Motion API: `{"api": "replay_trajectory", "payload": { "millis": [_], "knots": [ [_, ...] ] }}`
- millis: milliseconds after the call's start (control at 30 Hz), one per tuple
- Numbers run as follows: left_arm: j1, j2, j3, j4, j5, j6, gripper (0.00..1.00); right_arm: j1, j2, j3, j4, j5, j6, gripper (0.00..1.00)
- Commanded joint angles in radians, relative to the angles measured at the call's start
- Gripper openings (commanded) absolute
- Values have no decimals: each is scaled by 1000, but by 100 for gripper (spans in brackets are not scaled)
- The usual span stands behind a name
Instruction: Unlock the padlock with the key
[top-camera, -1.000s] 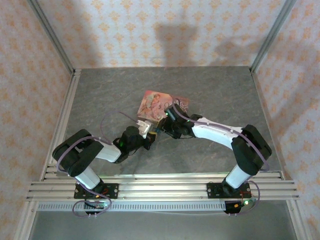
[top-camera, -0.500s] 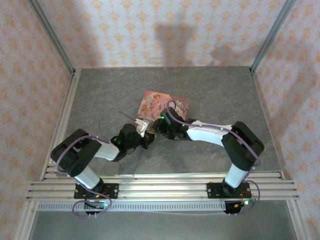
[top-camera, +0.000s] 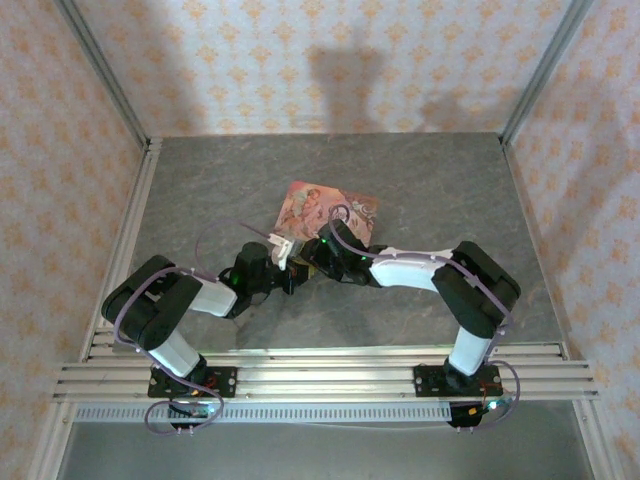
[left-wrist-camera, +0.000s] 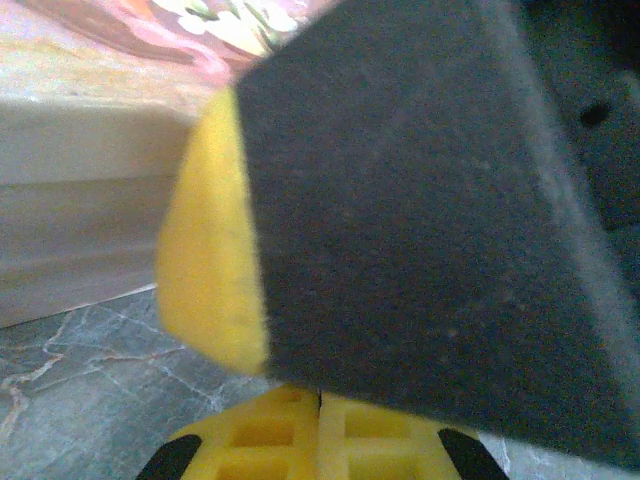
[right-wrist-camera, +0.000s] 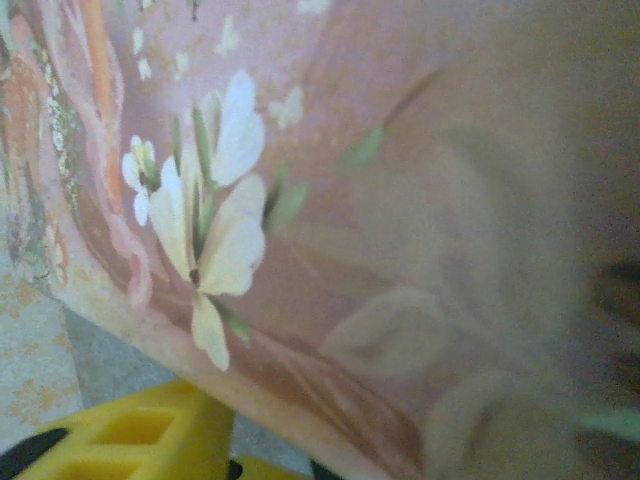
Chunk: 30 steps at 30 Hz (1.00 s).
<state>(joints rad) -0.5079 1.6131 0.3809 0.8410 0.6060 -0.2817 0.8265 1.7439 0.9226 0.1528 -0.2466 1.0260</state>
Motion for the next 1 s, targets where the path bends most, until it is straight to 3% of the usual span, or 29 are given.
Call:
{"api": "replay_trajectory", "payload": {
  "millis": [0,133,333,700,967],
  "knots": [
    [5,14,40,13,41,-7,0,9,2,-26,67,-21,37,41],
    [10,20,46,-5,36,0,0,9,-29,-43,53,-9,37,29],
    [13,39,47,-3,26,-4,0,8,-60,-54,33,-8,48,27],
    [20,71,53,-3,10,-10,0,14,-132,-62,-7,13,48,31],
    [25,9,55,-136,-63,50,0,14,-248,-69,-199,165,43,43]
  ]
}}
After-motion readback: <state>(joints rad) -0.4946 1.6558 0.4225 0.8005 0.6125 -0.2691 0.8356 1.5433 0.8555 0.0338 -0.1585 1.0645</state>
